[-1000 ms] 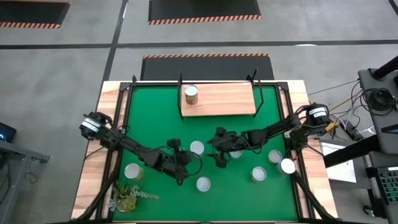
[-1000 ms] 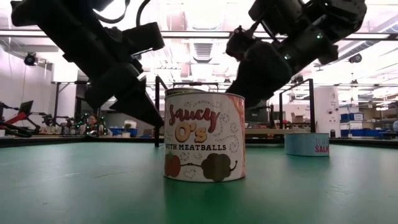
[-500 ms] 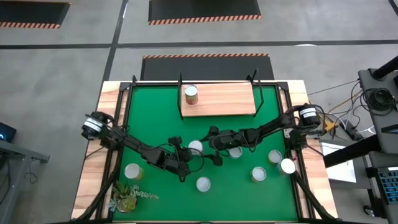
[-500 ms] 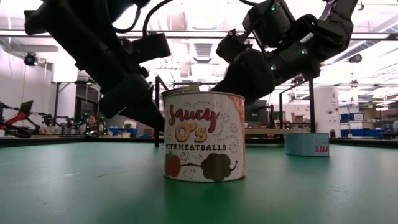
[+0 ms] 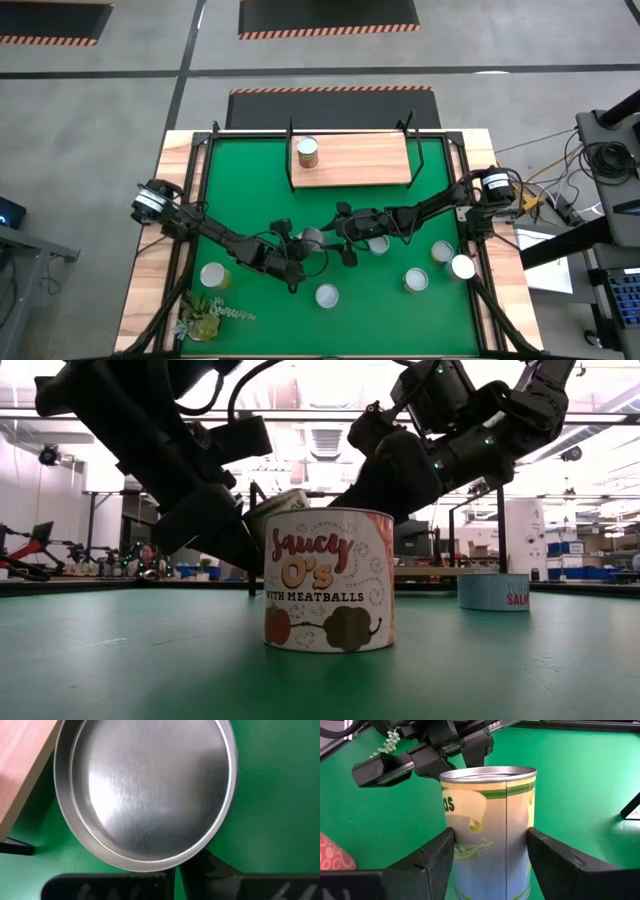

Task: Pick and place cans onto a shelf
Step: Put the canned peas on the shelf

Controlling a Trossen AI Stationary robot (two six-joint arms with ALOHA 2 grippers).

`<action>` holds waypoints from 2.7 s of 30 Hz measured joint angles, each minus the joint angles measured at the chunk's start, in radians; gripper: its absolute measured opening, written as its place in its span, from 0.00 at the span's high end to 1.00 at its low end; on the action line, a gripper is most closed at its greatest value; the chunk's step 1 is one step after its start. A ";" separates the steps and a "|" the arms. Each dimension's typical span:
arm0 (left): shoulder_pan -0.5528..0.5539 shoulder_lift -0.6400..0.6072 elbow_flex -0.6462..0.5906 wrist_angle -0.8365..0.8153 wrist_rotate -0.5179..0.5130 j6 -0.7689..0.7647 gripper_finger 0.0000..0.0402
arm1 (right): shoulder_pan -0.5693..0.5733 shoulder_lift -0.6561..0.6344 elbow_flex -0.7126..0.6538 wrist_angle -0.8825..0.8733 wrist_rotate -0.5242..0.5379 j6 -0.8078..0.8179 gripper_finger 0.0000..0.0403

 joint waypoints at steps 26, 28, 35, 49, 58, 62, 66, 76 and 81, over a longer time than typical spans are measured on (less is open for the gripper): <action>-0.008 -0.008 0.002 0.063 -0.006 0.002 1.00 | 0.001 0.003 0.000 -0.055 -0.015 0.043 0.15; -0.007 -0.008 0.002 0.076 -0.009 0.017 1.00 | 0.001 0.003 0.000 -0.053 -0.020 0.020 0.12; -0.006 -0.008 0.003 0.078 -0.009 0.028 1.00 | 0.003 0.003 0.000 0.001 -0.048 -0.040 0.19; -0.007 -0.022 0.002 0.056 -0.081 0.063 1.00 | 0.006 0.003 0.000 0.004 -0.100 -0.032 0.29; -0.017 -0.126 0.000 -0.101 -0.148 0.062 1.00 | 0.003 -0.050 0.000 -0.011 -0.069 -0.032 0.29; -0.033 -0.200 -0.006 -0.164 -0.272 0.080 1.00 | -0.024 -0.096 0.000 -0.005 0.009 -0.033 0.29; -0.033 -0.289 -0.006 -0.157 -0.315 0.163 1.00 | -0.091 -0.128 0.000 -0.001 0.068 0.000 0.29; -0.029 -0.475 -0.108 0.224 -0.001 0.512 1.00 | -0.188 -0.110 0.000 0.090 0.111 0.071 0.29; -0.029 -0.534 -0.240 0.542 0.088 0.661 1.00 | -0.188 -0.116 0.000 0.101 0.111 0.069 0.29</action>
